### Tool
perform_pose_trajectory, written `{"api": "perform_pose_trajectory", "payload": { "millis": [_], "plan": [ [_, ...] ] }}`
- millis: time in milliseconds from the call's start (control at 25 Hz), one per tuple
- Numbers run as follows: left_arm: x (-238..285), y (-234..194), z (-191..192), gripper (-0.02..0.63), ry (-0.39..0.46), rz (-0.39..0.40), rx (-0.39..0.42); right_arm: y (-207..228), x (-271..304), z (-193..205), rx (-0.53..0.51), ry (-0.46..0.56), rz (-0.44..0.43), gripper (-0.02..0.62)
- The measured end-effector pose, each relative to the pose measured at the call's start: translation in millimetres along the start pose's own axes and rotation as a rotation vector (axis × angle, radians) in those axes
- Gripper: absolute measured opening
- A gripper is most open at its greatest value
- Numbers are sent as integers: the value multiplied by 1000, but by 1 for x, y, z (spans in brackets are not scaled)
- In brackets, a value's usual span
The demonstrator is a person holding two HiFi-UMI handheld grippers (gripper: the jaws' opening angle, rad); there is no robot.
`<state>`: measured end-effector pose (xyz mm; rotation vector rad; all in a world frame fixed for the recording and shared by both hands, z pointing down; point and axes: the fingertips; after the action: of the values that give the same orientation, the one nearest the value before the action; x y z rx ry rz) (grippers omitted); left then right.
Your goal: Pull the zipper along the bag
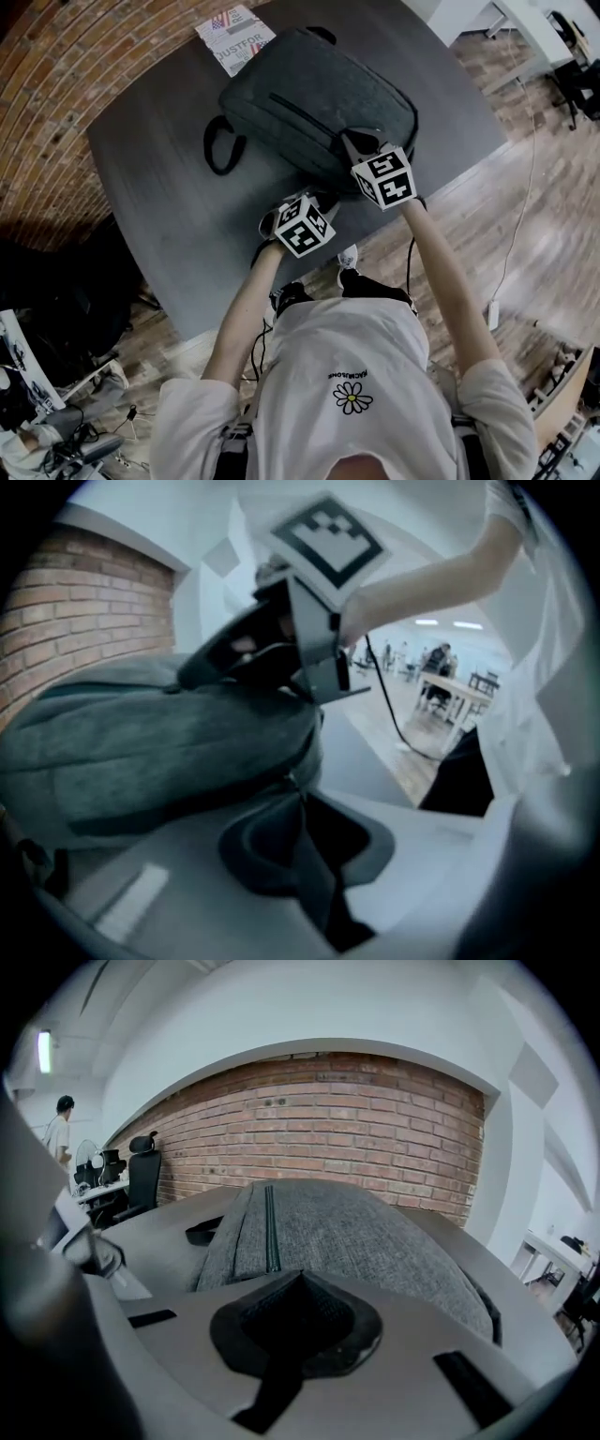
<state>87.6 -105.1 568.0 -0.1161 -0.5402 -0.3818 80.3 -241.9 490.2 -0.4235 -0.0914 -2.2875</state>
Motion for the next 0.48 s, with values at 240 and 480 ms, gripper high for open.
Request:
{"api": "perform_pose_trajectory", "payload": {
  "millis": [240, 480],
  "plan": [
    [17, 5, -9, 13, 48, -79, -170, 0, 1, -1, 17, 1, -16, -9],
    [5, 0, 0, 3, 37, -177, -216, -2, -1, -3, 30, -38, -74, -5]
  ]
}}
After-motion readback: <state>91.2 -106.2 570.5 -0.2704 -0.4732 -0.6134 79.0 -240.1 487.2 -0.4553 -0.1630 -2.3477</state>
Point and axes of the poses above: the fingertips, and each gripper's own axes: x forward along the fingers, y to its right, z out of its underside, and after that the axes turned 13 degrees about y, right-handed
